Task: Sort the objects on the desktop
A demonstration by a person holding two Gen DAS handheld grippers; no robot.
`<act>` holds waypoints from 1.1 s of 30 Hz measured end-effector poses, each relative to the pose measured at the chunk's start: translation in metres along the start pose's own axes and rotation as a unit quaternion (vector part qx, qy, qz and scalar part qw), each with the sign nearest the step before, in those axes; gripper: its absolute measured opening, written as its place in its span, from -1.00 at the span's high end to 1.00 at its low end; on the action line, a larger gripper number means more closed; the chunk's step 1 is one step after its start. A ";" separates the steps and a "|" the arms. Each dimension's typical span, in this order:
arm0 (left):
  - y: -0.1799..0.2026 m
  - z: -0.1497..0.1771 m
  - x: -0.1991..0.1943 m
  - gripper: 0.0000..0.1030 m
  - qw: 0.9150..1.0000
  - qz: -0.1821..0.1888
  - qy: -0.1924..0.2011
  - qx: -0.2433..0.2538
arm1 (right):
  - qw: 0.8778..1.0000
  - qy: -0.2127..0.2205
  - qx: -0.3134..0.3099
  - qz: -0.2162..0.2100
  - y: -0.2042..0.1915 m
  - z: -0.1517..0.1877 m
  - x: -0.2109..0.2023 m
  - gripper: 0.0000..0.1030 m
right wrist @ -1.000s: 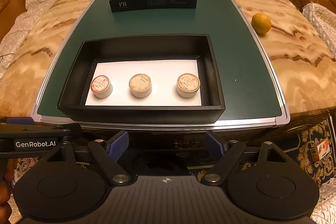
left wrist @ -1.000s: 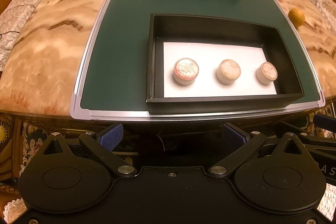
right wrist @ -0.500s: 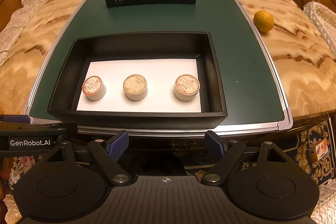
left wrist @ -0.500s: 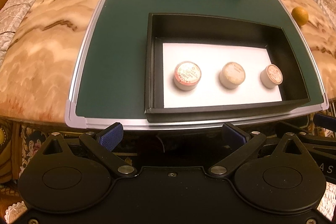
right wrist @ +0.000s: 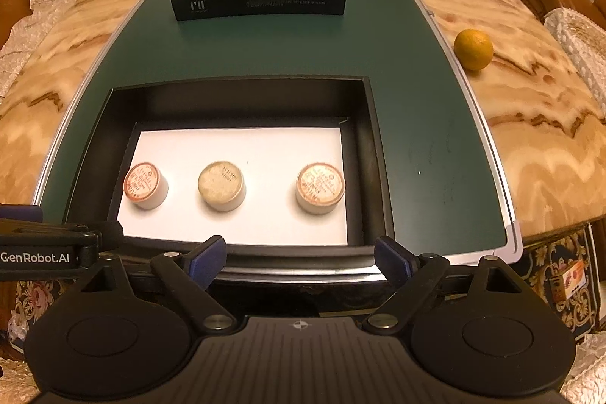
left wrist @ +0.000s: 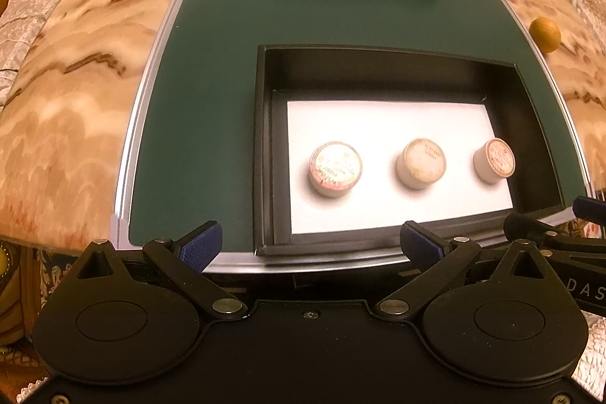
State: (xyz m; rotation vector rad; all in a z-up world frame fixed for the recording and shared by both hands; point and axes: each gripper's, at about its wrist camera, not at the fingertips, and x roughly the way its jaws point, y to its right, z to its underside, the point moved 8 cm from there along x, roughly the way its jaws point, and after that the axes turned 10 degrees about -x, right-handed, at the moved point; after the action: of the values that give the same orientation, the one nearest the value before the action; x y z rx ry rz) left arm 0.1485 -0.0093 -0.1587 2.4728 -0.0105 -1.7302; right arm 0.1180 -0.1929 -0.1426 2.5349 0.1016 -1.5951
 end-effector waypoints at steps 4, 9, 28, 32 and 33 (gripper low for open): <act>0.002 -0.006 0.005 -0.98 1.000 0.001 -0.004 0.002 | 1.000 -0.003 -0.001 -0.008 0.003 -0.006 0.005 -0.75; 0.001 -0.017 0.011 -0.98 1.000 -0.001 -0.004 -0.003 | 1.000 -0.006 0.007 -0.018 0.008 -0.013 0.012 -0.84; -0.004 -0.074 0.025 -0.98 1.000 -0.013 0.018 -0.013 | 0.998 0.040 -0.040 0.014 0.025 -0.074 0.019 -0.84; -0.006 -0.090 0.033 -0.98 1.000 -0.014 0.017 -0.014 | 0.998 0.041 -0.043 0.008 0.031 -0.089 0.028 -0.84; -0.007 -0.094 0.034 -0.98 1.000 -0.014 0.019 -0.015 | 0.998 0.042 -0.043 0.004 0.032 -0.093 0.031 -0.84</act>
State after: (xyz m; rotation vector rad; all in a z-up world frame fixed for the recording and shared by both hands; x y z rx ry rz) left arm 0.2477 0.0041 -0.1591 2.4959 0.0524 -1.6804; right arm 0.2184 -0.2105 -0.1284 2.5332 0.1658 -1.4480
